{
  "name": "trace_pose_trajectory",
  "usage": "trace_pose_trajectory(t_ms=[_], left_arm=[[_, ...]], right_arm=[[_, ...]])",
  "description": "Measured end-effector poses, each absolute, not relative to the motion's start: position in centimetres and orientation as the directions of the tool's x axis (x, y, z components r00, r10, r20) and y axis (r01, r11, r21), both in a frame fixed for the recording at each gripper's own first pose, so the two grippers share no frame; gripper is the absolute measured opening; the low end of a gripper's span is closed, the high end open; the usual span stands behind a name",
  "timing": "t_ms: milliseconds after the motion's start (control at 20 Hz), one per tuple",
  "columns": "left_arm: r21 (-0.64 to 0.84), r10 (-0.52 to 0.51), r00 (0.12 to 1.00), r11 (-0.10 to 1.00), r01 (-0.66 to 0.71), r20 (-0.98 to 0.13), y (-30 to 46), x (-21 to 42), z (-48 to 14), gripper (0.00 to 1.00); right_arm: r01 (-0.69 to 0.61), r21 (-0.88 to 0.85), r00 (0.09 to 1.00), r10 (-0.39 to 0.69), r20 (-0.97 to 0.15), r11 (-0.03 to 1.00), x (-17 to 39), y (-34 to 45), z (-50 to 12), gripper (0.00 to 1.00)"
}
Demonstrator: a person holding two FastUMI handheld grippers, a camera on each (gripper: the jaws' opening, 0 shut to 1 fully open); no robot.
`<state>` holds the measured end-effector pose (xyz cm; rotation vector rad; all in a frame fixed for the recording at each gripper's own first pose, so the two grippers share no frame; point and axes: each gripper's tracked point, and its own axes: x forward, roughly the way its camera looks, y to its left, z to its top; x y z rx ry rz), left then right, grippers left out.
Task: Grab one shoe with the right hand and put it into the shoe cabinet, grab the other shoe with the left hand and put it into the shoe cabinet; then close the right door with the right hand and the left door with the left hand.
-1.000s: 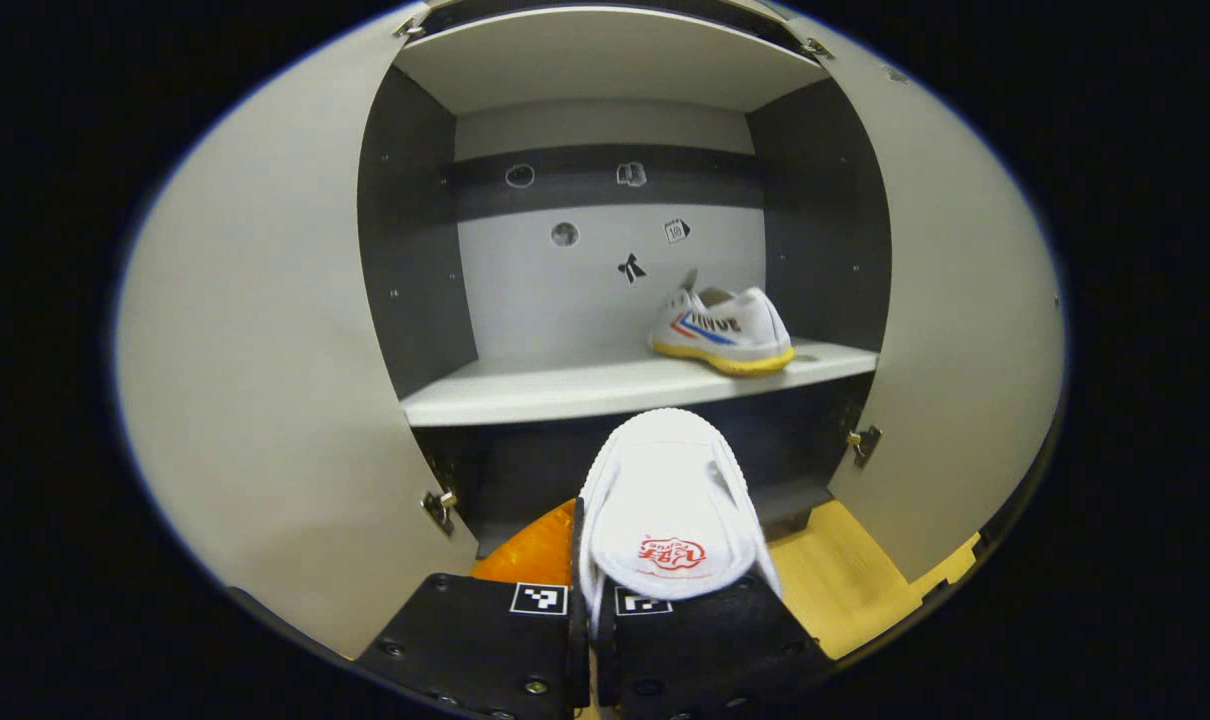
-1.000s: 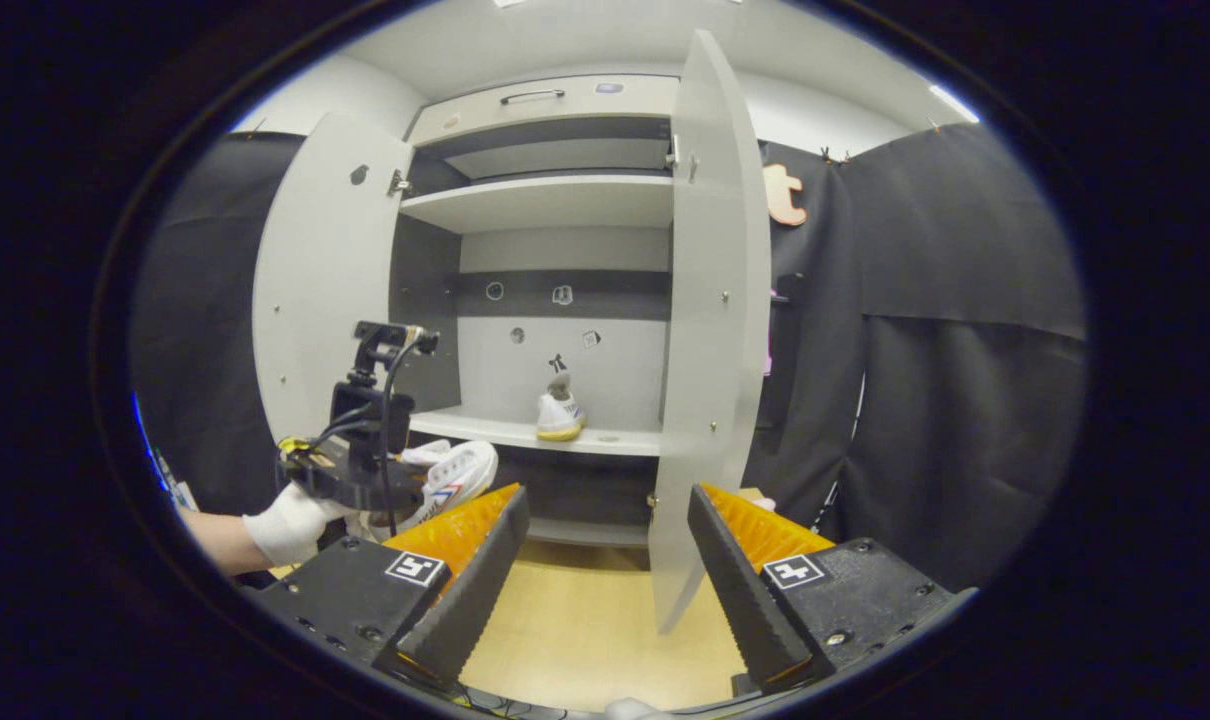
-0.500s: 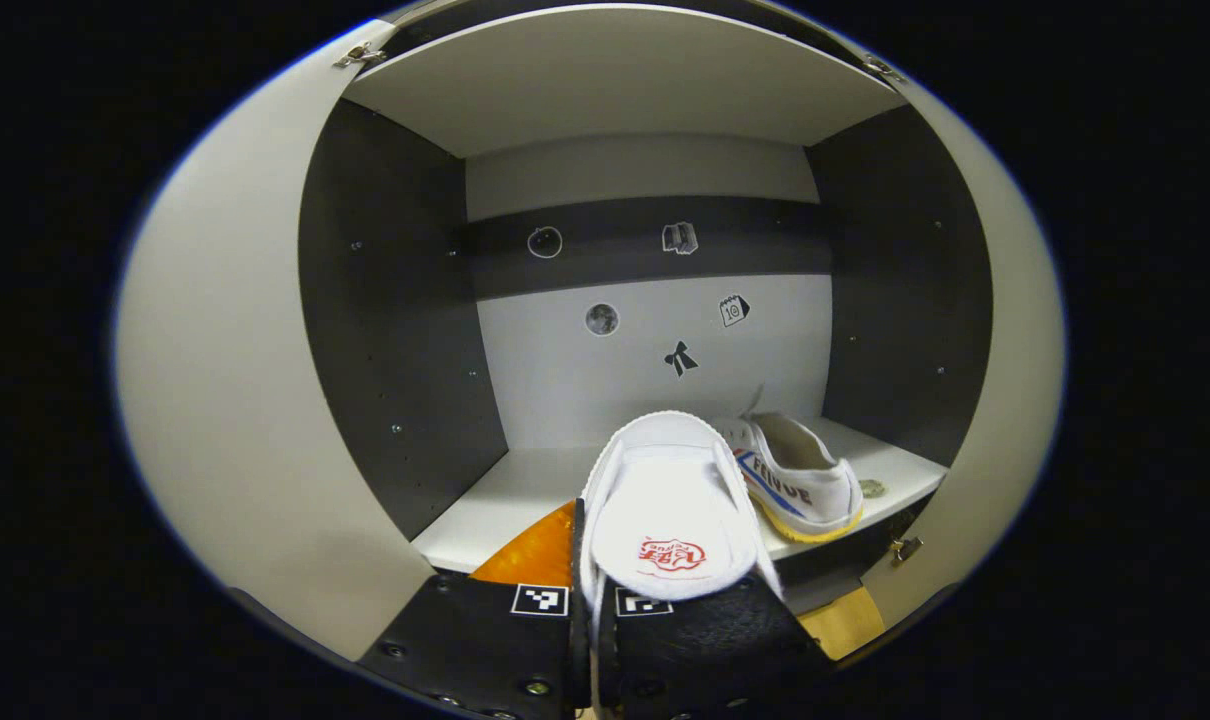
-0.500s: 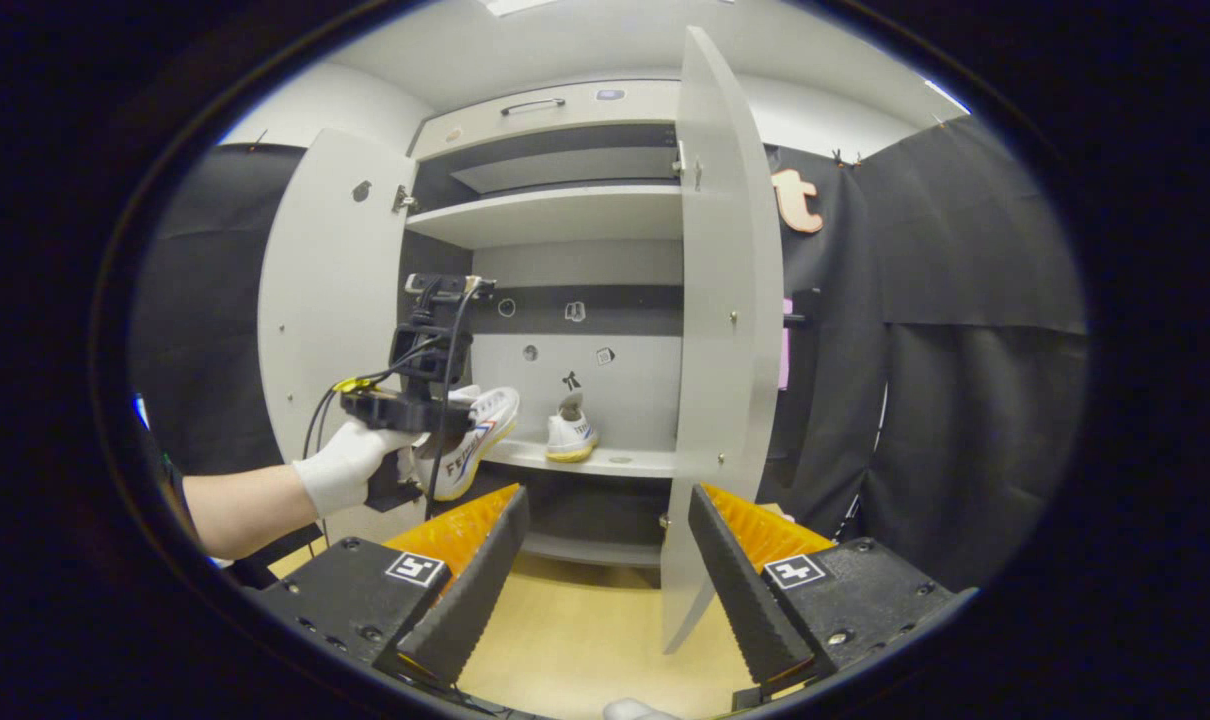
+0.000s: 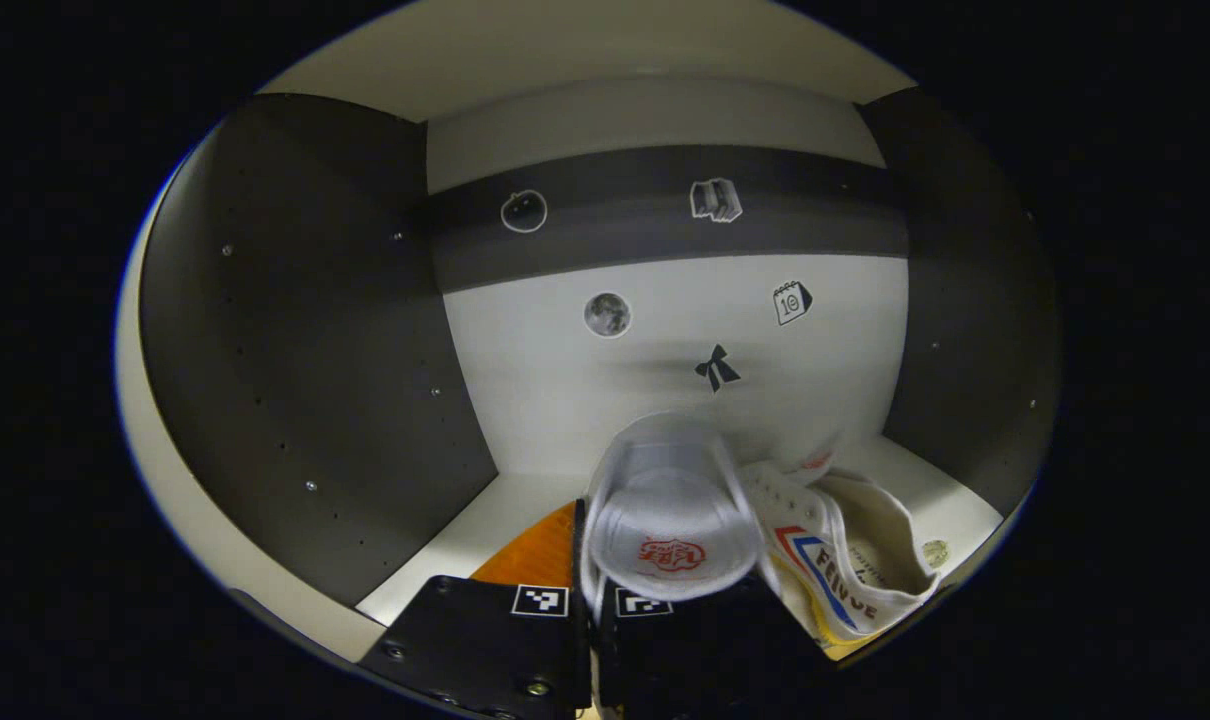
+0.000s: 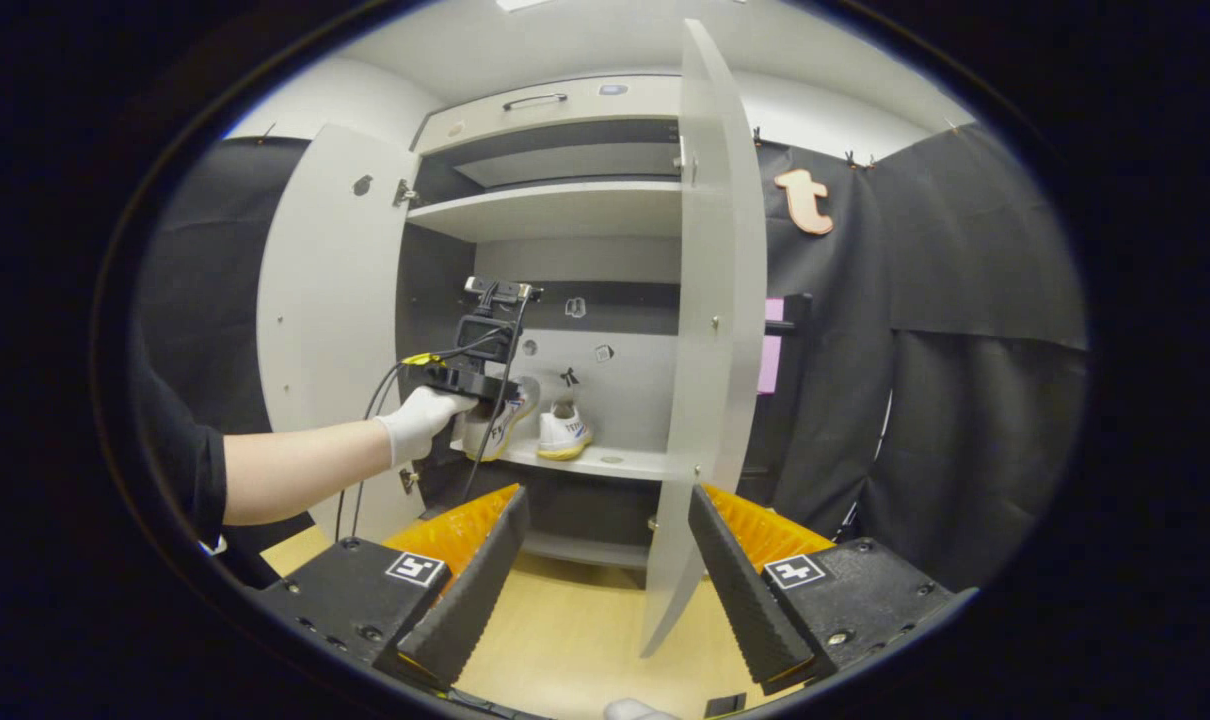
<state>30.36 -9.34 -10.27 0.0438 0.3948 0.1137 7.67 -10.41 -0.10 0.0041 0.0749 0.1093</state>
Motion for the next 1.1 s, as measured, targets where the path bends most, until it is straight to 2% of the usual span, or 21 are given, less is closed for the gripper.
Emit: trace_pose_trajectory(t_ms=[300, 350, 400, 500, 650, 700, 800, 1100], left_arm=[[0.068, 0.056, 0.901, 0.997, -0.029, -0.430, -10.5, 30.5, -11.3, 0.14], [0.054, 0.044, 0.892, 0.998, -0.022, -0.449, -10.8, 30.3, -11.9, 0.17], [0.047, 0.039, 0.884, 0.999, -0.020, -0.466, -10.8, 30.0, -12.4, 0.32], [0.058, 0.060, 0.899, 0.998, -0.039, -0.433, -9.7, 30.2, -12.0, 0.64], [0.010, 0.046, 0.905, 0.999, -0.046, -0.423, -9.2, 29.7, -11.9, 0.98], [0.008, 0.054, 0.906, 0.998, -0.056, -0.421, -8.6, 29.6, -11.8, 1.00], [-0.019, 0.041, 0.909, 0.998, -0.053, -0.415, -8.5, 29.0, -11.4, 0.96], [-0.044, 0.019, 0.961, 0.999, -0.032, -0.274, -8.1, 26.7, -6.4, 0.96]], right_arm=[[-0.106, -0.001, 0.991, 0.106, -0.076, 0.994, 8.0, -11.1, -0.2, 1.00], [-0.108, 0.001, 0.992, 0.108, -0.071, 0.994, 8.0, -11.0, -0.1, 1.00], [-0.110, 0.005, 0.992, 0.110, -0.069, 0.994, 8.0, -11.1, -0.1, 1.00], [-0.113, 0.004, 0.991, 0.113, -0.072, 0.994, 7.8, -11.0, -0.3, 1.00], [-0.113, 0.002, 0.992, 0.113, -0.064, 0.994, 7.6, -10.8, -0.2, 1.00], [-0.113, 0.002, 0.992, 0.113, -0.063, 0.994, 7.5, -10.7, -0.2, 1.00], [-0.112, 0.000, 0.992, 0.111, -0.054, 0.994, 7.2, -10.6, 0.1, 1.00], [-0.098, -0.012, 0.995, 0.098, -0.037, 0.995, 6.1, -10.2, 0.6, 1.00]])
